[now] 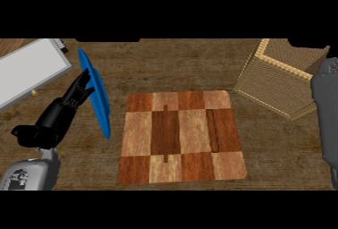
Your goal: Pick the lemon from the cutting board and place it in the basket
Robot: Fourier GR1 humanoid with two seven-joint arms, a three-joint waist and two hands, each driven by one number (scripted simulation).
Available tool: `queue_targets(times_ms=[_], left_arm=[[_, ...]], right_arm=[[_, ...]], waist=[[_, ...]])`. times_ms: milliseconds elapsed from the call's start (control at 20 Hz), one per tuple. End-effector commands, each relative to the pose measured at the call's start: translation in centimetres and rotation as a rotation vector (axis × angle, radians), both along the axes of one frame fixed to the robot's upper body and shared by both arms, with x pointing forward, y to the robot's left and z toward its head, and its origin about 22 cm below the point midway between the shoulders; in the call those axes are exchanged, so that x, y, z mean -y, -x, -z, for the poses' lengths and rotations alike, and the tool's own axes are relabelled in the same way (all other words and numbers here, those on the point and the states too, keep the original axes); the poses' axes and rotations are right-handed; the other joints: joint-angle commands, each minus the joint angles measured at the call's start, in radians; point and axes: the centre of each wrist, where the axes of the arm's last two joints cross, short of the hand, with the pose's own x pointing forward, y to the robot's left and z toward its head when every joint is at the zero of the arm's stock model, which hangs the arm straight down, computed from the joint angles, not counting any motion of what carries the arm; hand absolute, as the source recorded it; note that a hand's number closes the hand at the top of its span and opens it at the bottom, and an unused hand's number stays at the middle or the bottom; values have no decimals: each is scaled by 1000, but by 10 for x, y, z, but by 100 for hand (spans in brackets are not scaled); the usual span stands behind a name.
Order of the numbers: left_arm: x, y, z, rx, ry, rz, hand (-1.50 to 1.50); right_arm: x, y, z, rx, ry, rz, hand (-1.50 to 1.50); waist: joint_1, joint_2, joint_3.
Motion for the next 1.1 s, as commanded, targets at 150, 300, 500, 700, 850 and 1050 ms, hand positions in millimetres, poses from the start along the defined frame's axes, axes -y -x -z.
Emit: queue_targets(times_ms=[150,300,500,700,850,1050], left_arm=[[5,-11,-8,-9,8,-4,0],[-5,3,-1,-3,-7,26,0],[-9,-4,-9,-9,-22,-21,0],[-5,-6,-6,2,-7,5,0],[-5,1,-12,-20,-15,-10,0],[9,8,11,-21,-6,-12,0]], right_arm=[[27,4,25,182,-69,95,150],[30,-14,37,150,-37,80,-150],[48,-8,22,129,-2,43,-150],[43,-14,13,194,-4,3,-150],[47,-16,-7,278,-101,-23,-150],[61,7,-20,305,-201,-2,-150]], waist=[[-3,2,0],[8,2,-1],[1,0,-1],[1,1,-1],[4,1,0],[-10,-4,-1]])
